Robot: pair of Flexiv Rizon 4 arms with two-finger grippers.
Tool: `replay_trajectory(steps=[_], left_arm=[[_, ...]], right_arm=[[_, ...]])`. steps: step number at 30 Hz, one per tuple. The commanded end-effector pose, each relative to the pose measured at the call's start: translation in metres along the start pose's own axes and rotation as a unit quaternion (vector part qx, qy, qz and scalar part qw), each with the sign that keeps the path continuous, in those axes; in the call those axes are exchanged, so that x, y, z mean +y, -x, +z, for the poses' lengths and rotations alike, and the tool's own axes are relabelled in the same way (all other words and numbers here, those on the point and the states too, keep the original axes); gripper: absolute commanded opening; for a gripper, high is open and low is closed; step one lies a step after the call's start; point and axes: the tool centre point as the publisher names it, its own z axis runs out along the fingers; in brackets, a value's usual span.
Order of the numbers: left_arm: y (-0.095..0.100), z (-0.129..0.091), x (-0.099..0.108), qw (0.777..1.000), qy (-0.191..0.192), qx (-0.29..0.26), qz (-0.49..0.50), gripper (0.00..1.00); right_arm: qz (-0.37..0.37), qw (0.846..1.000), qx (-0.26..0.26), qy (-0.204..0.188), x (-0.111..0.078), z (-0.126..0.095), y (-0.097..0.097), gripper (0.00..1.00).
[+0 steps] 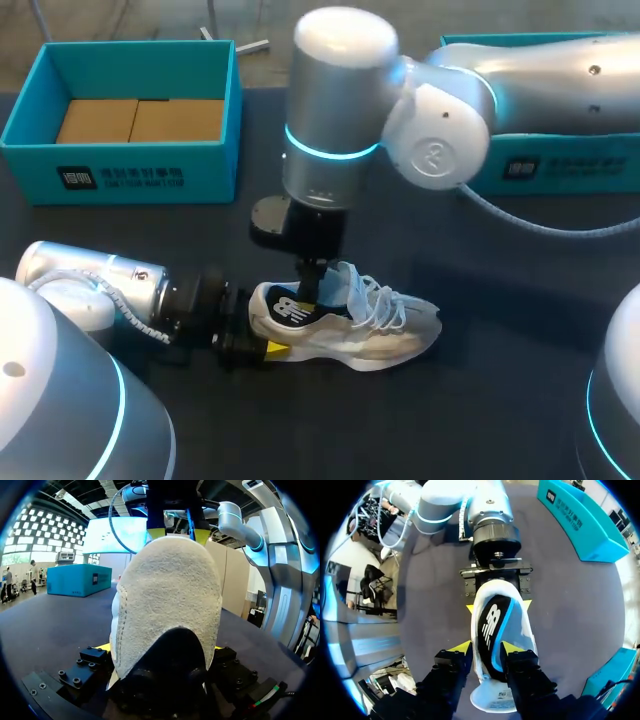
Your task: Take the shoe out of the shoebox, open the shoe tongue, remove and reinsert the insole, then place the shoe into the shoebox
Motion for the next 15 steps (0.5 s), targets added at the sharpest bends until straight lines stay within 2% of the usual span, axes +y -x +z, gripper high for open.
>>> replay_trajectory(steps=[1,6,10,13,15], left_arm=[[-0.0003,0.0011,0.0032,1.000,0.001,-0.002,0.000,0.00],[-0.0003,0.0011,0.0032,1.000,0.001,-0.002,0.000,0.00],[-0.0003,0.0011,0.0032,1.000,0.001,-0.002,0.000,0.00],[-0.0003,0.0011,0.0032,1.000,0.001,-0.002,0.000,0.00],[-0.0003,0.0011,0.0032,1.000,0.001,-0.002,0.000,0.00]], right_arm=[[0.006,1.000,-0.002,-0.010,0.0030,-0.0003,-0.0035,0.33],[0.022,1.000,-0.008,-0.004,-0.0006,-0.0020,-0.0044,0.28],[0.023,1.000,-0.014,0.016,-0.0026,-0.0018,-0.0037,0.16],[0.023,0.999,-0.017,0.019,-0.0020,-0.0040,-0.0033,0.00],[0.024,0.999,-0.017,0.019,-0.0013,-0.0048,-0.0030,0.00]])
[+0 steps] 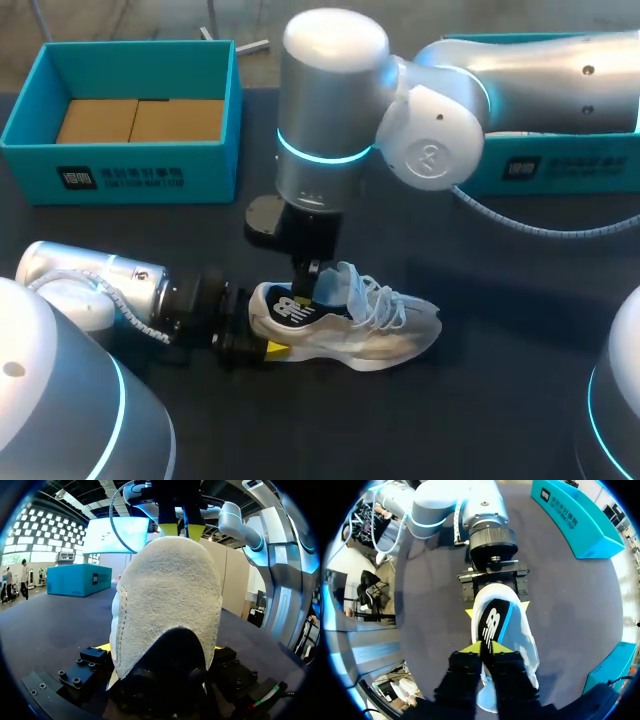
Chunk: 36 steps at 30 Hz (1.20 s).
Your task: Take the shoe out of the shoebox, open the shoe tongue, remove and reinsert the insole, then place the shoe into the shoebox
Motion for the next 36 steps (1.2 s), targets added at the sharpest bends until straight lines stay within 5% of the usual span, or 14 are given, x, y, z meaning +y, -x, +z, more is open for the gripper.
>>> replay_trajectory(steps=[1,11,13,16,36], left_arm=[[0.000,0.001,0.003,1.000,0.001,-0.001,0.000,0.00],[0.000,0.001,0.003,1.000,0.001,-0.001,0.000,0.00],[0.000,0.001,0.003,1.000,0.001,-0.001,0.000,0.00],[0.000,0.001,0.003,1.000,0.001,-0.001,0.000,0.00],[0.000,0.001,0.003,1.000,0.001,-0.001,0.000,0.00]], right_arm=[[0.001,1.000,-0.001,0.009,-0.006,-0.003,-0.001,0.00],[0.014,1.000,-0.013,-0.001,-0.002,-0.021,-0.005,0.00],[0.019,1.000,-0.012,-0.004,0.000,-0.021,-0.005,0.18],[0.022,1.000,-0.002,0.000,0.002,-0.017,-0.004,0.27],[0.069,0.998,-0.006,-0.013,0.004,-0.016,-0.009,0.36]])
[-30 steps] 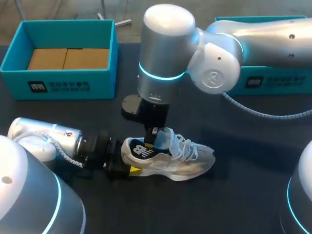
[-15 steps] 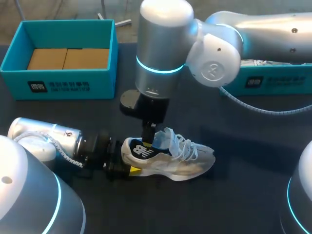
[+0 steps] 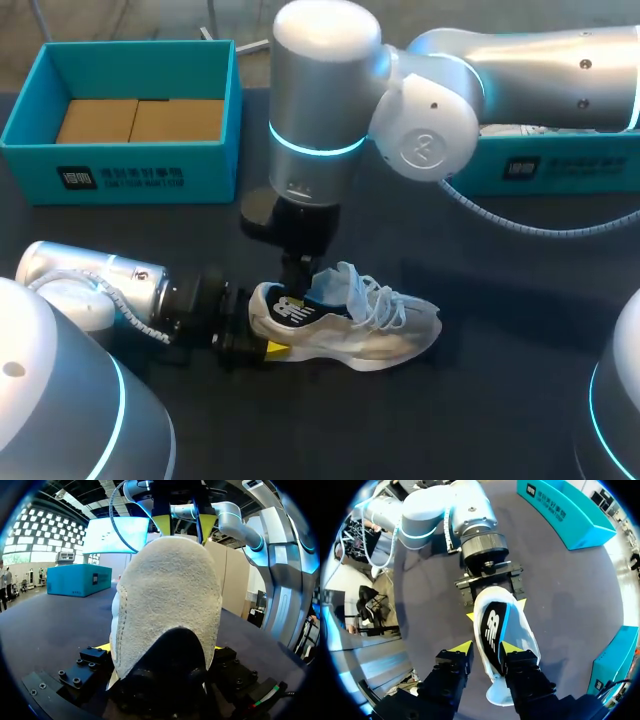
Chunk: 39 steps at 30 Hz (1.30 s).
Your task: Take the shoe out of the shoebox, open the shoe tongue, remove and reinsert the insole, then place the shoe into the shoebox
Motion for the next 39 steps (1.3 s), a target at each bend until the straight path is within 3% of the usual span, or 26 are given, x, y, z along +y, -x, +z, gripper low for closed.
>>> replay_trajectory(steps=[1,4,6,19,25,39], left_arm=[[0.000,0.001,0.003,1.000,0.001,-0.001,0.000,0.00],[0.000,0.001,0.003,1.000,0.001,-0.001,0.000,0.00],[0.000,0.001,0.003,1.000,0.001,-0.001,0.000,0.00],[0.000,0.001,0.003,1.000,0.001,-0.001,0.000,0.00],[0.000,0.001,0.003,1.000,0.001,-0.001,0.000,0.00],[0.000,0.001,0.003,1.000,0.001,-0.001,0.000,0.00]], right_arm=[[0.011,1.000,-0.001,-0.009,-0.003,-0.006,-0.003,0.37],[0.018,1.000,0.014,-0.010,-0.004,0.003,-0.001,0.47],[0.023,0.999,0.024,-0.005,-0.005,0.009,0.000,0.48],[0.045,0.997,0.057,0.018,-0.011,0.028,0.007,0.39],[0.039,0.996,0.069,0.029,-0.010,0.032,0.008,0.28],[0.016,0.996,0.076,0.052,-0.004,0.035,0.009,0.30]])
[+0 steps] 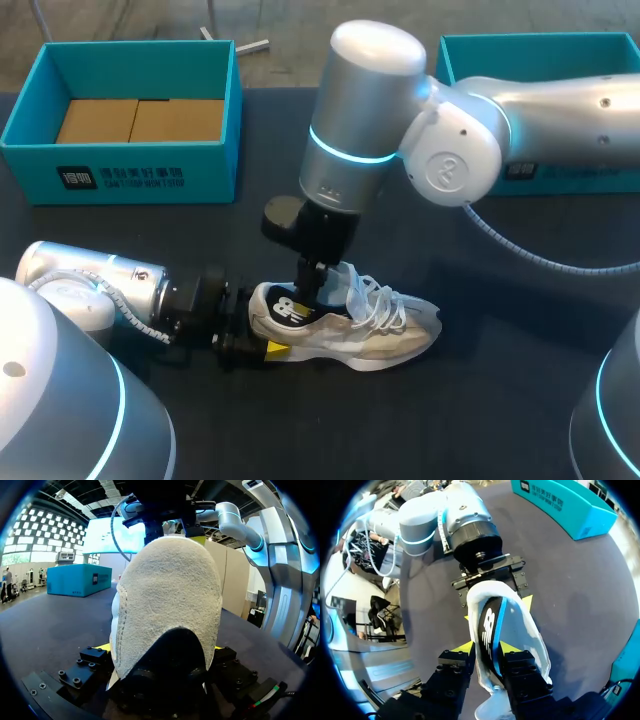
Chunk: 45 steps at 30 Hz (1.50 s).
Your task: Take the shoe out of the shoebox, open the shoe tongue, remove and reinsert the insole, then place the shoe into the shoebox
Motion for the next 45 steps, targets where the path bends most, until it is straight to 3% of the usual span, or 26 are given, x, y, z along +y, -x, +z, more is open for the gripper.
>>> replay_trajectory(steps=[1,4,5,6,7,13,16,19,38,41,42,45], left_arm=[[0.000,0.001,0.003,1.000,0.001,-0.001,0.000,0.00],[0.000,0.001,0.003,1.000,0.001,-0.001,0.000,0.00],[0.000,0.001,0.003,1.000,0.001,-0.001,0.000,0.00],[0.000,0.001,0.003,1.000,0.001,-0.001,0.000,0.00],[0.000,0.001,0.003,1.000,0.001,-0.001,0.000,0.00],[0.000,0.001,0.003,1.000,0.001,-0.001,0.000,0.00],[0.000,0.001,0.003,1.000,0.001,-0.001,0.000,0.00],[0.000,0.001,0.003,1.000,0.001,-0.001,0.000,0.00],[0.000,0.001,0.003,1.000,0.001,-0.001,0.000,0.00],[0.000,0.001,0.003,1.000,0.001,-0.001,0.000,0.00],[0.000,0.001,0.003,1.000,0.001,-0.001,0.000,0.00],[0.000,0.001,0.003,1.000,0.001,-0.001,0.000,0.00]], right_arm=[[-0.002,1.000,0.005,0.005,0.000,0.003,0.003,0.30],[-0.005,1.000,0.004,0.006,0.001,0.002,0.004,0.27],[-0.006,1.000,0.004,0.006,0.002,0.001,0.005,0.22],[-0.006,1.000,0.004,0.006,0.002,0.001,0.005,0.05],[-0.006,1.000,0.005,0.006,0.001,0.001,0.006,0.00],[-0.012,1.000,0.011,0.010,-0.001,0.004,0.006,0.01],[-0.018,1.000,0.016,0.012,-0.002,0.004,0.006,0.25],[-0.020,1.000,0.020,0.012,-0.004,0.005,0.006,0.36],[-0.032,0.998,0.057,0.012,-0.004,0.024,0.014,0.29],[-0.036,0.997,0.065,0.012,-0.005,0.028,0.015,0.14],[-0.042,0.997,0.068,0.010,-0.006,0.028,0.015,0.00],[-0.051,0.996,0.070,0.013,-0.006,0.029,0.015,0.00]])
